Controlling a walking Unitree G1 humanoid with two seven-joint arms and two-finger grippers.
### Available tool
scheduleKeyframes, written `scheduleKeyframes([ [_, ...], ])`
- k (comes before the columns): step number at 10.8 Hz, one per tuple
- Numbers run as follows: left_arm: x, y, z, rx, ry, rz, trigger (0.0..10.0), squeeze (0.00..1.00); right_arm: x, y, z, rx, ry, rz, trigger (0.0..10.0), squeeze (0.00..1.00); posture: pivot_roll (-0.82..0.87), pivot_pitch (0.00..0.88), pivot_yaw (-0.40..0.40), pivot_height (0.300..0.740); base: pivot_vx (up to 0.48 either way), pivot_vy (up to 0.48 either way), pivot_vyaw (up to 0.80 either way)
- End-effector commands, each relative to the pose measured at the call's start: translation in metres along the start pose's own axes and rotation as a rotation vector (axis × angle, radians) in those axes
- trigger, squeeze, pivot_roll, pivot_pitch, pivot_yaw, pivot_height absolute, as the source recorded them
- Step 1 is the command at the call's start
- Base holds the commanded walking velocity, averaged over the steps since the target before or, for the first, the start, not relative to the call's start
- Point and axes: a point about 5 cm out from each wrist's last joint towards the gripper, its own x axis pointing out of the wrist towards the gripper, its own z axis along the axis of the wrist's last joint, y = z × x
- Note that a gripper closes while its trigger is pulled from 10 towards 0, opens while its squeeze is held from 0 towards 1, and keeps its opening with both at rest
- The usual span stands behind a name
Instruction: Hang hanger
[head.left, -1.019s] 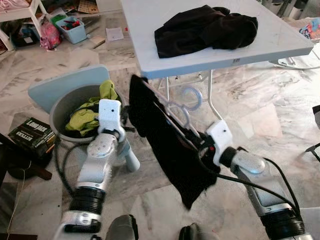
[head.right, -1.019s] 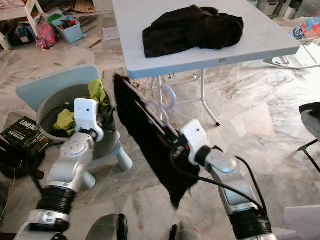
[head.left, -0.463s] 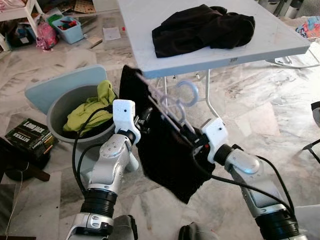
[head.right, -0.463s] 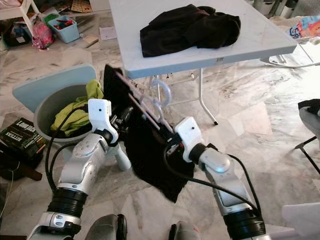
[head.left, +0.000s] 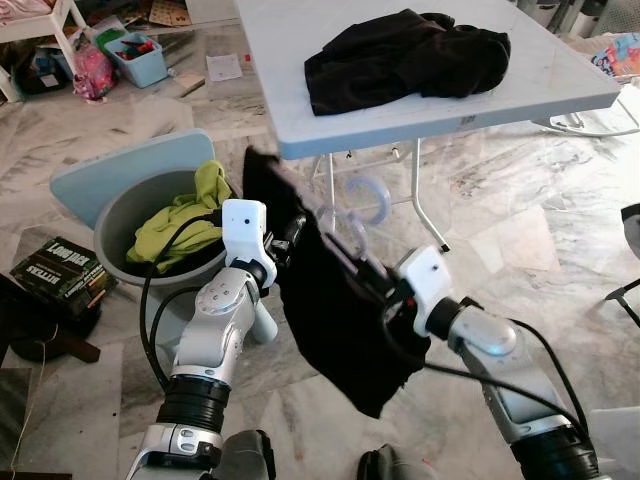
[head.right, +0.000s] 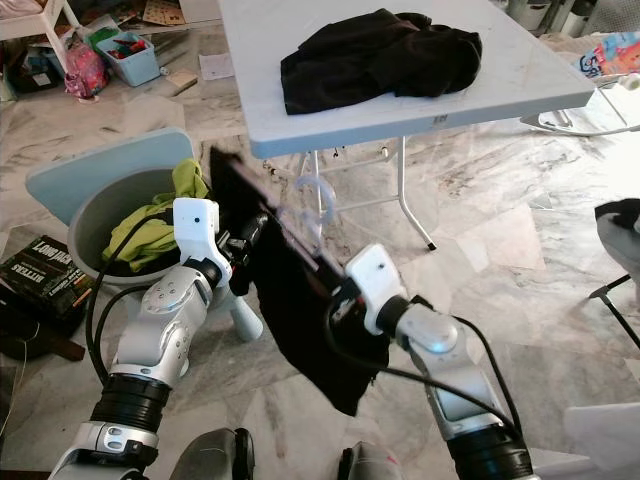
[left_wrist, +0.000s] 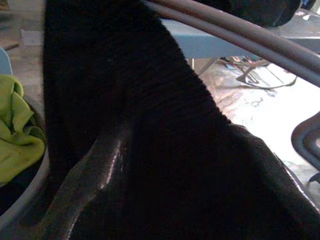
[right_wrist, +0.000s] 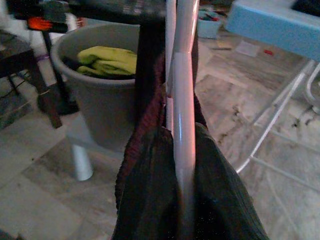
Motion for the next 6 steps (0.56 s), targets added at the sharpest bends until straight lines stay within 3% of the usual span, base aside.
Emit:
scheduleKeyframes([
  [1, 0.0013, -0.0006, -0.0026, 0.021, 0.033, -0.004, 10.0, 1.00, -0.0002, 0.0043, 0.0136, -0.049, -0.064, 0.050, 10.0, 0.00, -0.07, 0.073, -0.003, 0.740, 0.000, 0.000, 0.00],
  [4, 0.0001, -0.0006, -0.0105, 0.033, 0.076, -0.005, 10.0, 1.00, -0.0052, 0.0108, 0.0209, -0.029, -0.086, 0.154, 10.0, 0.00, -0.07, 0.073, -0.003, 0.740, 0.000, 0.000, 0.00],
  [6, 0.0020, -0.0046, -0.0083, 0.028, 0.073, -0.020, 10.0, 1.00, -0.0057, 0.0113, 0.0156, -0.048, -0.063, 0.155, 10.0, 0.00, -0.07, 0.075, -0.005, 0.740, 0.000, 0.000, 0.00],
])
